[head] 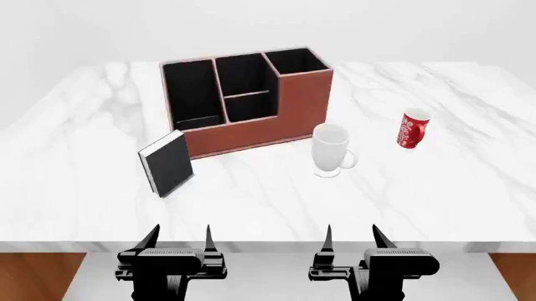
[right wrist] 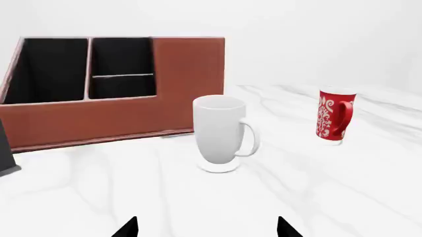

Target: Pick up the red mug and place it to the right of the caddy.

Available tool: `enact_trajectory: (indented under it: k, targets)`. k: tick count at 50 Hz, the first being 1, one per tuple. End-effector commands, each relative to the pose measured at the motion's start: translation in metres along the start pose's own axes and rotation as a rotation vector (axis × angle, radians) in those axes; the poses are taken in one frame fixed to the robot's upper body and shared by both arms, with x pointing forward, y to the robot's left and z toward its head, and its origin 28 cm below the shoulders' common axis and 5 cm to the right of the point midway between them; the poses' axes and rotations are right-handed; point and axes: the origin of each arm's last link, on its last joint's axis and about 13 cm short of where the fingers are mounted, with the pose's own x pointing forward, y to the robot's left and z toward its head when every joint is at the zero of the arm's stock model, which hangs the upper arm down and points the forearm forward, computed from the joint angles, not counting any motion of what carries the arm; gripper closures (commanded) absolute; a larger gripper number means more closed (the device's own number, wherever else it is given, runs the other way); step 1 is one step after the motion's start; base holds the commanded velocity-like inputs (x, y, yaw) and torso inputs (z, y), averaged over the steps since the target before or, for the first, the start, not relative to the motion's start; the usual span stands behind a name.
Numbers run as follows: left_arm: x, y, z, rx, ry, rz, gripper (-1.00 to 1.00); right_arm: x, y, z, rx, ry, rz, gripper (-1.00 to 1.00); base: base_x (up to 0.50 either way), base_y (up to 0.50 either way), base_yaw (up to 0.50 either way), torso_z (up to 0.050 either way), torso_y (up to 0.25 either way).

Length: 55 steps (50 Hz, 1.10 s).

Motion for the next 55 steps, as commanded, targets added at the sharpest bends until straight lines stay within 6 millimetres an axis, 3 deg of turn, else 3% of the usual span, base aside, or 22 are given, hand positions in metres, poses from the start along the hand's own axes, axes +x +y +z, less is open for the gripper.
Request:
enact_trajectory:
  k: [1,10,20,44,55]
  targets:
    - [-0.0009,-0.0005,-0.0013,0.012,0.0,-0.012,-1.0,0.0008,-0.0008,0.0007,0.05,0.029,-0.001,-1.0,0.0,-0.5,0.0,0.0,0.0]
    - [-0.0023,-0.0021,-0.0043,0.047,-0.006,-0.015,-1.0,-0.0013,0.0026,-0.0014,0.013,0.034,0.028,-1.0,0.06,-0.5,0.0,0.0,0.0]
    - [-0.0019,-0.002,-0.0035,0.045,-0.01,-0.013,-1.0,-0.0028,0.0037,0.0,0.017,0.008,0.051,-1.0,0.01,-0.02,0.0,0.0,0.0]
    - [-0.0026,-0.0021,-0.0038,0.048,-0.014,-0.012,-1.0,-0.0028,0.0032,0.0001,0.021,0.005,0.035,-1.0,0.0,-0.49,0.0,0.0,0.0]
    - [-0.0031,-0.002,-0.0033,0.052,-0.018,-0.007,-1.0,-0.0028,0.0033,0.0009,0.016,0.009,0.022,-1.0,0.0,-0.21,0.0,0.0,0.0]
